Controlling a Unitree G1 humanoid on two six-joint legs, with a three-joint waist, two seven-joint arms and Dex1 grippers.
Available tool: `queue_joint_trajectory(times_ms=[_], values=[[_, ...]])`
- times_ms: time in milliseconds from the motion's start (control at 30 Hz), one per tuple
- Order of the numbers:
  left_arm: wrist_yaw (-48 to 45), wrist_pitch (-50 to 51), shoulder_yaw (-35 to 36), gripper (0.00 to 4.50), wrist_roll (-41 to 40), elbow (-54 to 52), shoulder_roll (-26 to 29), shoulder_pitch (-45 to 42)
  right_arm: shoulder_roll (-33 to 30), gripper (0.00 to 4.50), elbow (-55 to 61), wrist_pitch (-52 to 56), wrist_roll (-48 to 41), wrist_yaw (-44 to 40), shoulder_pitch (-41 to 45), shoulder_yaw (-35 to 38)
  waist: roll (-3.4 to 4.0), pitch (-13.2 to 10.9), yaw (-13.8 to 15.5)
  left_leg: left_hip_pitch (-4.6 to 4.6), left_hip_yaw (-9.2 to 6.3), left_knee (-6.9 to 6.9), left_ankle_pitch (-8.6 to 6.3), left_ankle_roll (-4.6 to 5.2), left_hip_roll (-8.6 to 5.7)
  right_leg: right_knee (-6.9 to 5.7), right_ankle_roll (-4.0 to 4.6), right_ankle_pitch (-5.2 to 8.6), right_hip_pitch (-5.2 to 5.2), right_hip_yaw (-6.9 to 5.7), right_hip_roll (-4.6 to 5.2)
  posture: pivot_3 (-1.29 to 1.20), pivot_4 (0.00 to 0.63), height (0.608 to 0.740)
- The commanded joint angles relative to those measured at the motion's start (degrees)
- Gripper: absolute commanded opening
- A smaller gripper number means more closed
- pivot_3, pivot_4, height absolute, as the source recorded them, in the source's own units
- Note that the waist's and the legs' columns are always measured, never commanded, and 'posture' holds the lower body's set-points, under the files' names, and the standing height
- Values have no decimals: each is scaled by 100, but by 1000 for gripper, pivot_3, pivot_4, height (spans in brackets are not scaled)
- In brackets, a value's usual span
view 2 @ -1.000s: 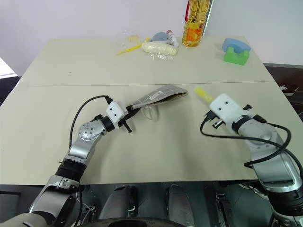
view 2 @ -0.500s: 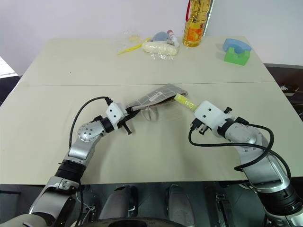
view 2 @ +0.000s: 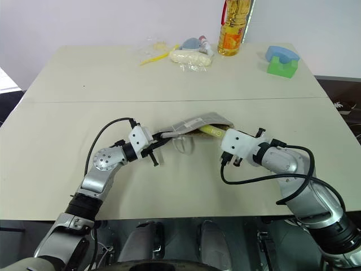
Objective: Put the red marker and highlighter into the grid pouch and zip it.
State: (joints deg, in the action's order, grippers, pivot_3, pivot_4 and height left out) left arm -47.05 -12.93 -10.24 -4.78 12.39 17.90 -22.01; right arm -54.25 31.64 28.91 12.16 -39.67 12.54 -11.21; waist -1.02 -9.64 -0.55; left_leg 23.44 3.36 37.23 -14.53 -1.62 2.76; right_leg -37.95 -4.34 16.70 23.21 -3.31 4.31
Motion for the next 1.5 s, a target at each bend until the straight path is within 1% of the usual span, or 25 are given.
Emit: queue_joint_trajectory(times_ms=[33,267,333,367,400,467,500,533,600,667,733,800,867,933,1033,1167,1300,1400,1500], values=[[-214,-53,-30,0,-185,-260,58,-35,-190,866,187,-514,294,-322,235,-197,0,0,-1,0,0,0,0,0,0,0,0,0,0,0,0,0,150,740],[-347,-79,-14,0,-190,-172,90,-72,6,866,-133,-1040,627,-555,693,-460,0,0,-1,0,2,3,0,0,0,-1,0,0,-1,0,0,0,150,740],[-305,-68,4,0,-174,-167,80,-62,80,1911,-164,-979,598,-598,705,-377,0,0,1,0,1,4,0,-1,1,-1,0,0,-1,0,0,0,150,740],[-282,-65,10,0,-163,-165,77,-53,122,2269,-168,-959,582,-581,704,-313,0,0,2,0,1,4,0,-1,1,-1,0,0,-1,0,0,0,150,740],[-245,-50,26,0,-162,-162,67,-41,191,2755,-166,-933,565,-532,708,-230,0,0,4,0,1,4,0,-1,1,-1,0,0,-1,0,0,0,150,740],[-102,62,91,0,-195,-148,0,-23,427,3820,-157,-866,424,-365,750,22,0,0,7,0,2,5,0,-1,1,-1,0,0,-1,0,1,0,150,740],[-22,122,125,0,-208,-124,-37,-33,548,4264,-151,-854,351,-307,784,124,0,0,5,0,2,7,0,-1,1,-2,0,0,-2,0,1,0,150,740],[93,250,193,0,-282,-77,-125,-55,738,4397,-115,-743,162,-260,852,299,0,0,3,0,2,9,0,-1,1,-3,0,0,-3,0,1,0,150,740],[429,429,263,0,-237,85,-304,-158,1225,4397,115,-198,-564,-358,1026,703,0,0,-3,-1,1,12,1,-1,1,-6,1,-1,-4,0,2,0,150,740],[594,531,306,0,-286,130,-462,-234,1698,4397,409,615,-1314,-442,1177,1074,-1,0,6,-3,-2,14,1,-1,1,-9,1,-1,-7,-1,1,0,150,740],[733,592,356,0,-308,147,-586,-298,2037,4397,678,1604,-1951,-461,1218,1359,-1,0,9,-2,-6,14,0,-1,2,-9,1,-2,-9,-2,2,0,150,740],[885,618,368,0,-283,189,-697,-382,2199,4397,936,2250,-2426,-490,981,1456,-1,1,34,-1,-8,14,0,-1,3,-7,1,-2,-11,-4,3,0,150,740],[986,585,354,0,-223,223,-753,-438,2517,4397,1074,2829,-2766,-258,849,1548,-2,1,86,-1,-11,13,0,0,1,-6,1,-2,-14,-7,8,0,150,740],[1047,562,339,0,-203,244,-780,-472,2925,4397,1098,3310,-2948,119,786,1571,0,1,78,-1,-6,13,0,0,-1,-6,1,-2,-11,-5,10,0,150,740],[1076,546,318,0,-209,232,-786,-480,3562,4397,860,3853,-2891,878,878,1613,0,2,80,-2,-9,12,0,0,-1,-10,2,-2,-10,-6,9,0,150,740],[1041,526,291,0,-205,208,-751,-479,4532,4397,445,4320,-3040,1612,1158,2073,1,2,83,-1,-8,12,0,0,-2,-11,2,-2,-9,-6,9,0,150,740],[1026,526,280,0,-199,211,-733,-491,4763,4397,166,4328,-3111,1862,1292,2065,1,2,89,0,-7,9,0,0,-3,-9,2,-2,-8,-6,10,0,150,740],[1028,512,258,0,-175,182,-710,-475,4836,3604,-18,4295,-3191,1979,1355,2000,1,2,86,1,-7,7,0,0,-3,-8,2,-2,-7,-6,9,0,150,740],[1044,510,258,0,-163,161,-708,-459,4762,2070,-116,4340,-3232,2043,1379,1927,1,2,80,1,-7,6,0,0,-4,-8,2,-2,-5,-6,9,0,150,740]])
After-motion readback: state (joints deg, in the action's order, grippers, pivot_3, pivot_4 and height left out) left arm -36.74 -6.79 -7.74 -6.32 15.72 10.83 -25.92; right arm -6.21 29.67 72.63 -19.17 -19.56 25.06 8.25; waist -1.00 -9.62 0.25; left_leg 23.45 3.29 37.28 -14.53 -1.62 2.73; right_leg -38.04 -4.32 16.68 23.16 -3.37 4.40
